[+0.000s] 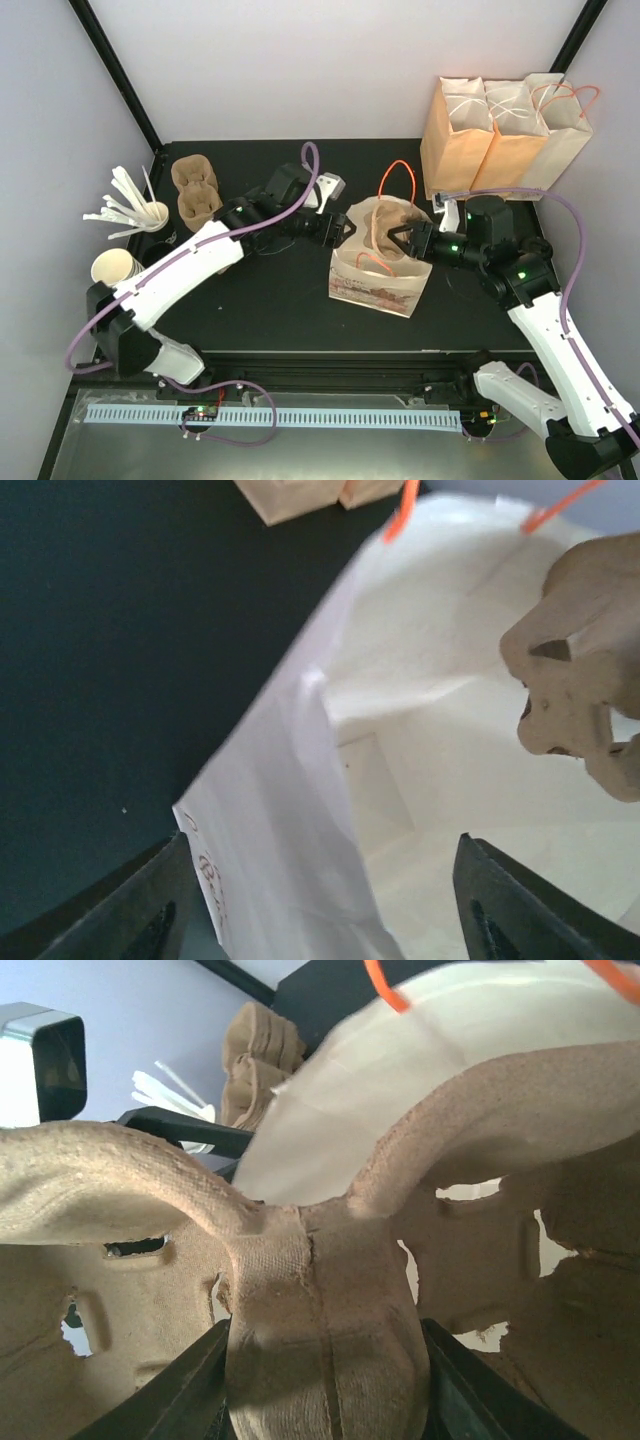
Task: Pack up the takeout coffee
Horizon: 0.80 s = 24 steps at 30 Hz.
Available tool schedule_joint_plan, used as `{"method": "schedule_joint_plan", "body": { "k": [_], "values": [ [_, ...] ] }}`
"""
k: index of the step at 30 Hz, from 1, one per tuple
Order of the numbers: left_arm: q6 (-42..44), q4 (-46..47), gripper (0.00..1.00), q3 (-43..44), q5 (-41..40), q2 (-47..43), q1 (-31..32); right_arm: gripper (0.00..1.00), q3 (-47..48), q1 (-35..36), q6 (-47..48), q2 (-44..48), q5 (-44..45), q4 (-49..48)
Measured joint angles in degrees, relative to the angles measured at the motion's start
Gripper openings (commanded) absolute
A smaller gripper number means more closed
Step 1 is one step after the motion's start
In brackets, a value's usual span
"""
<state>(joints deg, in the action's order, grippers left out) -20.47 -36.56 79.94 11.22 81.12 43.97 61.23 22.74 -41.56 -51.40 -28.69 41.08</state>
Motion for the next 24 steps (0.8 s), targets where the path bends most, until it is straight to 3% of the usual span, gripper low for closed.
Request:
{"method": "schedule_joint_plan", "body": {
  "k": [4, 12, 18, 24],
  "values": [
    [1.03, -5.75, 0.6, 5.05, 2.03, 5.81, 0.0, 0.47, -0.72, 0.0, -2.78, 0.11, 2.51, 1.05],
    [2.64, -12.35, 0.18, 9.68, 1.42, 8.83, 1.09, 0.49, 2.64, 0.0, -3.1, -3.87, 6.32, 8.04],
    [-0.66, -13.88, 0.03, 9.7, -2.45, 7.37, 2.62, 0.49, 8.41, 1.68, -2.14, -6.67, 11.85, 13.64],
    [-6.88, -9.49, 0.02, 3.52, -5.62, 0.7, 5.05, 0.49, 9.7, 4.79, -2.03, -8.92, 15.82, 16.15]
  ]
}}
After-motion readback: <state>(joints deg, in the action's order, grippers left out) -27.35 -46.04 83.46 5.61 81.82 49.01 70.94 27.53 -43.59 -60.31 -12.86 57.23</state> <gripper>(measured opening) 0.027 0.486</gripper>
